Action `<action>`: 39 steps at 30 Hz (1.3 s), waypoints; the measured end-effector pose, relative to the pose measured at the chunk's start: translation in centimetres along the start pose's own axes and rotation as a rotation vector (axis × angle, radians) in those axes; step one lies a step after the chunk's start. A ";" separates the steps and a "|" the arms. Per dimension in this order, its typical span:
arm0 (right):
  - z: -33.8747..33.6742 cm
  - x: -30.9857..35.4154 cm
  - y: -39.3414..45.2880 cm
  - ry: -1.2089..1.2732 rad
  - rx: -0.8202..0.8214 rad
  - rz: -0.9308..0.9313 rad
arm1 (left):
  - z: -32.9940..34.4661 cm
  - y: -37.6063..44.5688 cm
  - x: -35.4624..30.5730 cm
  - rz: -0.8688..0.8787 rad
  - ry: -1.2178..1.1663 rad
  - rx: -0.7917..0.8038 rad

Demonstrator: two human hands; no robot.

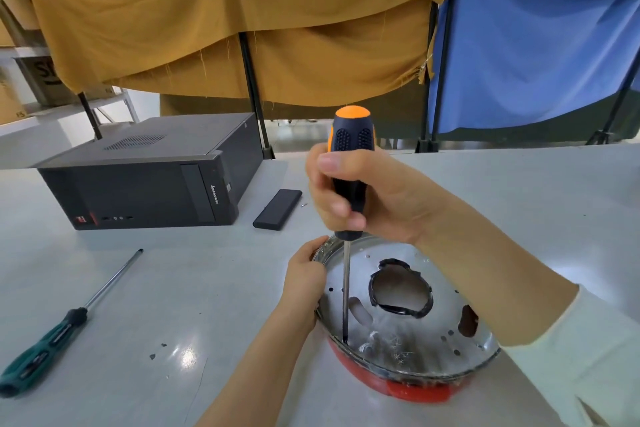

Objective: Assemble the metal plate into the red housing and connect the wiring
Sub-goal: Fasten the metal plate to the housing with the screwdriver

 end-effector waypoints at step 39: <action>-9.9 3.8 -12.6 -1.027 -0.661 -0.093 | -4.3 -1.3 -1.3 -0.033 0.045 -0.025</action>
Point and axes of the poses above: each hand's wrist, its own y-axis towards the middle knuckle, its own z-axis out of the palm, x = y × z, the point moved 8 cm from there along y, towards the middle knuckle, and after that the axes turned 1 degree about -z, right-handed, at the moved point
